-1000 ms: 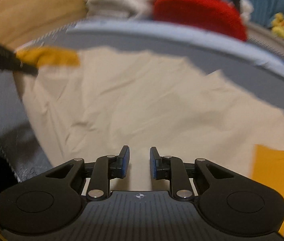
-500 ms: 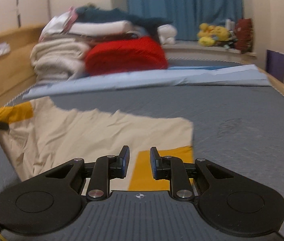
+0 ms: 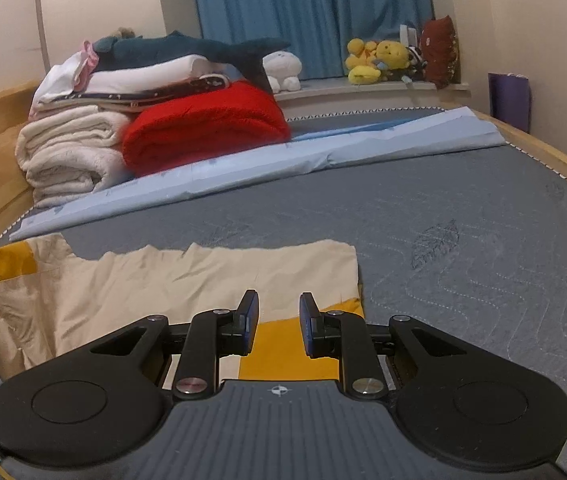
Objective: Fold large clothes
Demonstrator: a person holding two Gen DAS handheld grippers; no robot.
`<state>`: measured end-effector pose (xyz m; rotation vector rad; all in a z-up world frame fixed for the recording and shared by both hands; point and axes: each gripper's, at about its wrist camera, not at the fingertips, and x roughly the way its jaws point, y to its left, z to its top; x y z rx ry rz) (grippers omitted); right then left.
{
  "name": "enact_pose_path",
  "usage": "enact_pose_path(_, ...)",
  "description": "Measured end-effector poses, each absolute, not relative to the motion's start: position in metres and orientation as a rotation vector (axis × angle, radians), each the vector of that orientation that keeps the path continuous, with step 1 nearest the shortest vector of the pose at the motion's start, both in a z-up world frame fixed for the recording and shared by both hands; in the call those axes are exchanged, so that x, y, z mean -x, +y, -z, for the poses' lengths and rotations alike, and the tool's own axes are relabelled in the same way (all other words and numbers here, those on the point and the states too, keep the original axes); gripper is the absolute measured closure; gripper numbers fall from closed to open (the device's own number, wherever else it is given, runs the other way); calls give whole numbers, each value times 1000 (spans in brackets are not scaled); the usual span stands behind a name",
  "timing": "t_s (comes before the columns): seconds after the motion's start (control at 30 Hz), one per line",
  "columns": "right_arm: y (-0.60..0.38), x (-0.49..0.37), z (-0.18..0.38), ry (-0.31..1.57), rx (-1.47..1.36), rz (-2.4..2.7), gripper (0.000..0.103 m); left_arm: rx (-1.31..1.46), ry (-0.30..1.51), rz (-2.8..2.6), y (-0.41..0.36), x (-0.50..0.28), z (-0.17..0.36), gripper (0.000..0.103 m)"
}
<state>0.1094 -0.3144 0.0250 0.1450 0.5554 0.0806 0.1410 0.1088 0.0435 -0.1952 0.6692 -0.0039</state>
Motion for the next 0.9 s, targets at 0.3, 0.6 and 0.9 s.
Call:
enact_pose_path(0.3,-351,-91,-31,534,-215,-33,79,-49,525,301,-52,-119,-53,100)
enact_pose_path(0.6,-410,-85,-20,593,-474,-47,52,-303,736,759,-199,-100,19,97)
enact_pose_path(0.9,-390,-116,28,850,-590,-114,39,-122,839,768,-137,-116,11,60)
